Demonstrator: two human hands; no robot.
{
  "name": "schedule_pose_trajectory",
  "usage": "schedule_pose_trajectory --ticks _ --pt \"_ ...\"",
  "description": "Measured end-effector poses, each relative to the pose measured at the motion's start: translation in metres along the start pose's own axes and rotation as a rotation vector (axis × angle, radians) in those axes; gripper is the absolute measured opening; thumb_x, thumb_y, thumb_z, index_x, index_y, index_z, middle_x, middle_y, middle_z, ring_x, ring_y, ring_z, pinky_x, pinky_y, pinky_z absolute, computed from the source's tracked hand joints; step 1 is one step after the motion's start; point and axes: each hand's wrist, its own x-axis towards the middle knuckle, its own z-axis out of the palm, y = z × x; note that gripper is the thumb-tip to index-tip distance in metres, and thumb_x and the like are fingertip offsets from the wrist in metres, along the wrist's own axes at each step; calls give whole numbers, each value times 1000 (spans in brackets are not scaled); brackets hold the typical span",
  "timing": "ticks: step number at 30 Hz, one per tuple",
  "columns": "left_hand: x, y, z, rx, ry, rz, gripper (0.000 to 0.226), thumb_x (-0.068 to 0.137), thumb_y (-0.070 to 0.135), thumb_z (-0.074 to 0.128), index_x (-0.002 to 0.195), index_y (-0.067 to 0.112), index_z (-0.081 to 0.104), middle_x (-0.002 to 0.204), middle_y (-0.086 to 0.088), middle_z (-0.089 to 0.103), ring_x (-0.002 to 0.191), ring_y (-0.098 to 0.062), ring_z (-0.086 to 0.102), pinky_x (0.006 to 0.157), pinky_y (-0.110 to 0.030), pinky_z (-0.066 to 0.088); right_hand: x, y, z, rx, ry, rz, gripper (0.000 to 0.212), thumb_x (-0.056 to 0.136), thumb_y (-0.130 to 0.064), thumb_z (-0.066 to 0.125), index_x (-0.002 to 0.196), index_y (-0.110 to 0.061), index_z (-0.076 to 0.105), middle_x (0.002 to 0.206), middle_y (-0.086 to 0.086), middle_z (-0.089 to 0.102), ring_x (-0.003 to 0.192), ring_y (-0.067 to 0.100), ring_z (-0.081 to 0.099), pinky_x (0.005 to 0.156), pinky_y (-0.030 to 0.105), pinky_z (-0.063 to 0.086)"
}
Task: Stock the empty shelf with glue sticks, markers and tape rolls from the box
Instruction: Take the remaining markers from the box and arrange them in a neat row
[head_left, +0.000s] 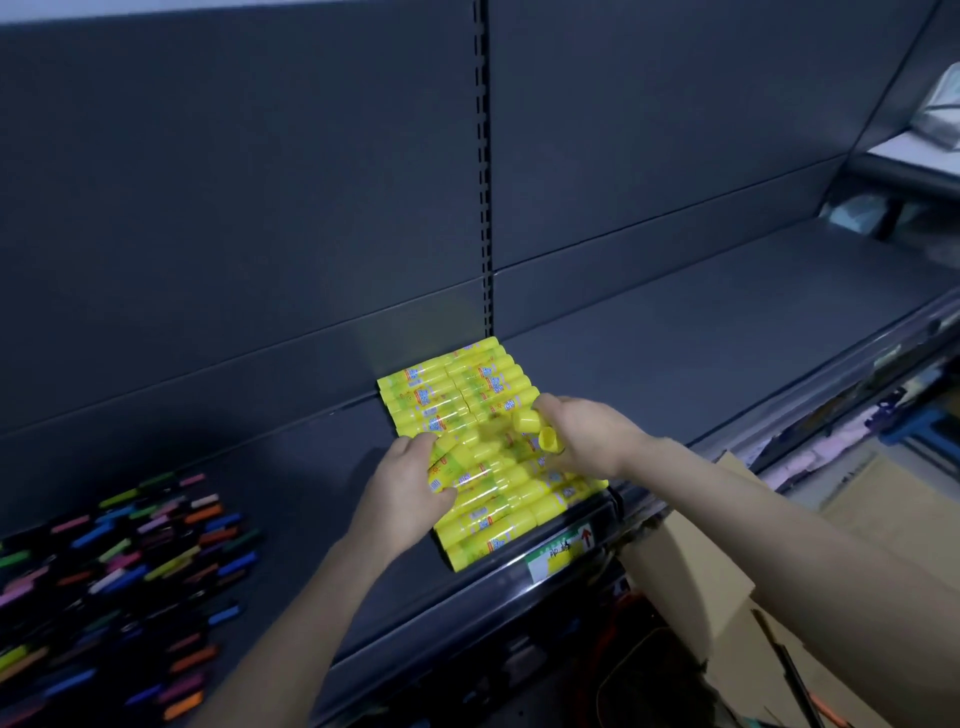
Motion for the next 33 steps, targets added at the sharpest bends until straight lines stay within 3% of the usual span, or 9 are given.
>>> schedule_pose_trajectory --ticks 5,9,13,18,21,25,30,33 --pt "29 -12 -11 -11 -60 -13 72 76 27 75 137 14 39 126 -4 48 111 -17 49 84 -21 38 22 -2 -7 -8 -14 55 46 81 -32 64 115 -11 41 106 11 56 96 33 56 74 39 48" --pt "60 -18 -20 7 -37 -26 69 75 28 76 132 13 40 125 -5 49 109 -18 49 83 -24 38 50 0 -15 -71 -3 73 43 82 -30 63 113 -12 39 108 9 56 99 32 55 76 36 41" --pt "92 -23 -22 38 -30 -33 69 74 29 79 131 11 43 125 -6 48 112 -21 50 90 -29 41 88 -7 -25 -155 10 25 42 87 -30 61 118 -12 39 114 8 54 111 30 48 91 45 33" --pt "129 -30 -18 93 -26 -9 61 71 29 82 118 8 50 113 -7 50 104 -24 52 86 -33 44 139 -19 -27 -245 -1 24 39 88 -9 55 122 -12 39 123 9 48 117 33 40 104 60 23" --pt "148 -35 -15 158 -7 14 61 68 30 83 115 8 51 110 -8 51 104 -26 51 84 -39 46 165 -22 -23 -218 -12 26 45 88 -6 57 126 -15 35 124 8 44 119 35 36 101 67 24" --pt "165 -42 -7 187 -26 16 67 68 37 83 119 9 50 115 -7 50 109 -25 48 87 -37 44 189 -23 -12 -155 -57 -7 48 88 -12 60 128 -14 35 126 10 41 118 33 36 85 50 44" --pt "166 -52 -9 100 35 12 76 64 39 85 126 11 51 120 -4 52 112 -24 48 92 -35 40 198 -12 -12 23 -85 -30 74 73 -31 79 133 -15 37 126 9 42 120 30 34 98 47 41" --pt "145 -62 -1 -10 185 -53 68 64 31 86 121 7 55 119 -5 55 111 -24 49 92 -29 37 190 0 -9 121 -31 48 82 72 -35 80 138 -19 35 130 9 40 123 31 32 101 48 38"
